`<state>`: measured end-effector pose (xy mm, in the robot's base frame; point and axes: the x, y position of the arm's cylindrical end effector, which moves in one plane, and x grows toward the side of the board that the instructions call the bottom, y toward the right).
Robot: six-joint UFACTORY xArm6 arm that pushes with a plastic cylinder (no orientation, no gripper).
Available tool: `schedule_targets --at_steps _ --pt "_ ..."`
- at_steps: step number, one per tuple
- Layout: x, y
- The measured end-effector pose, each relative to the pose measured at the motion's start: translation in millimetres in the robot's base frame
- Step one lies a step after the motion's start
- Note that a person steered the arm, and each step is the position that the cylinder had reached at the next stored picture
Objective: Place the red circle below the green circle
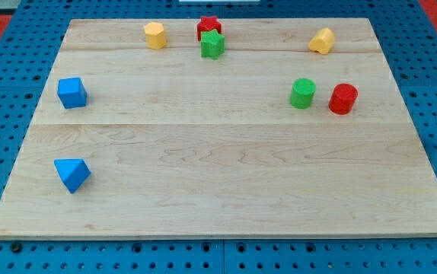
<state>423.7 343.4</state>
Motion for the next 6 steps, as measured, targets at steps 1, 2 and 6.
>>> schedule_targets --at_steps 1,2,6 --pt "-29.9 -25.7" --pt "-33.7 -100.8" --pt "-15.3 -133.9"
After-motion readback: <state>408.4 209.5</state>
